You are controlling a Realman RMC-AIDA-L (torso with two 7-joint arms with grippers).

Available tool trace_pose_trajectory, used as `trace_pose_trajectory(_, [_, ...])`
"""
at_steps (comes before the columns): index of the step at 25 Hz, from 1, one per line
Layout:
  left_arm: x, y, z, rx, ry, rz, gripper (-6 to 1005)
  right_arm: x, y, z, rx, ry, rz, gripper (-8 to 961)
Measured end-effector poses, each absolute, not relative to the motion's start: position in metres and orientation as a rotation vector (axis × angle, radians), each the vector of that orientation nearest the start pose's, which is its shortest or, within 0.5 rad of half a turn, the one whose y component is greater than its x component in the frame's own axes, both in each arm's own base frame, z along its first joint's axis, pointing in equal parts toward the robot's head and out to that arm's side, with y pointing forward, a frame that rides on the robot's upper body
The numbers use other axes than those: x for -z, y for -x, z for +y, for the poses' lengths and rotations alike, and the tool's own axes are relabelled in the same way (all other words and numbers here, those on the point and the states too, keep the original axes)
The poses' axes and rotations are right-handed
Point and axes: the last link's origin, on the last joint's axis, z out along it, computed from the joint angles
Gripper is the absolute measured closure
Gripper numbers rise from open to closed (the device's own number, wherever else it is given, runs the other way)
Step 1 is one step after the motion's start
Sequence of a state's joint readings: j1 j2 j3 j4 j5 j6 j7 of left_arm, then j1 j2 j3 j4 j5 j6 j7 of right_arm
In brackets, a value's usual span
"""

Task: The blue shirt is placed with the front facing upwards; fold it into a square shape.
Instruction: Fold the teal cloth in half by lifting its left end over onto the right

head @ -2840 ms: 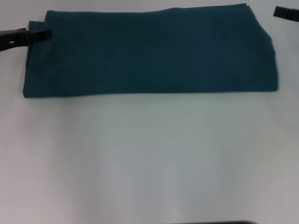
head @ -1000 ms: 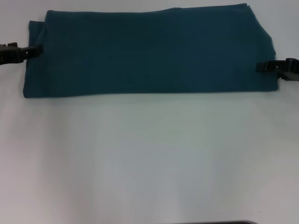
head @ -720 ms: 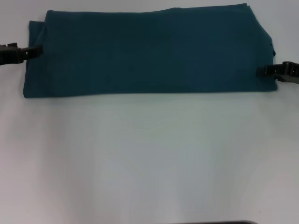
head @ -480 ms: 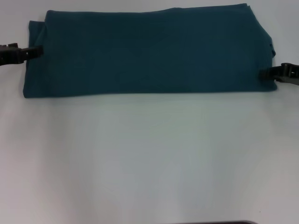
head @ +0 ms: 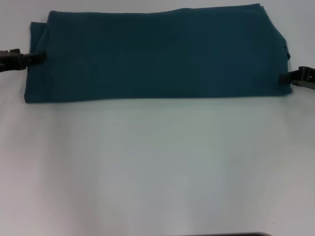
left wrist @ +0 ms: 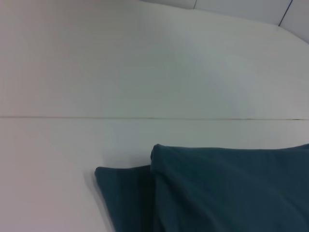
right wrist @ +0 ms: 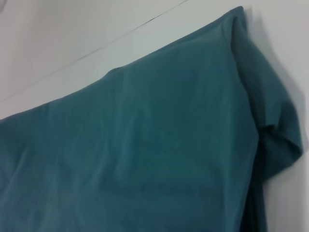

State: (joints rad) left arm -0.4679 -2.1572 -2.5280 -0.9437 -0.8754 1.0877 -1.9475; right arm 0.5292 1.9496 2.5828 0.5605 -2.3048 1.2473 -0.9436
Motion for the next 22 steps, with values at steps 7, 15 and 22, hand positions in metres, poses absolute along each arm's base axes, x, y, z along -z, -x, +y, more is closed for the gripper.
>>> trace_pose_trajectory(7, [-0.046,0.329,0.354,0.361,2.082,-1.243,204,-0.046,-0.357,0.345,-0.400,2.030,1.731,941])
trace_pose_trajectory(15, [-0.045,0.342,0.341,0.369,2.108,-1.364,210,-0.048,-0.358,0.345,-0.398,2.033,1.728,942])
trace_pose_trajectory(22, [-0.044,0.344,0.338,0.352,2.127,-1.405,216,-0.049,-0.358,0.344,-0.396,2.031,1.729,942])
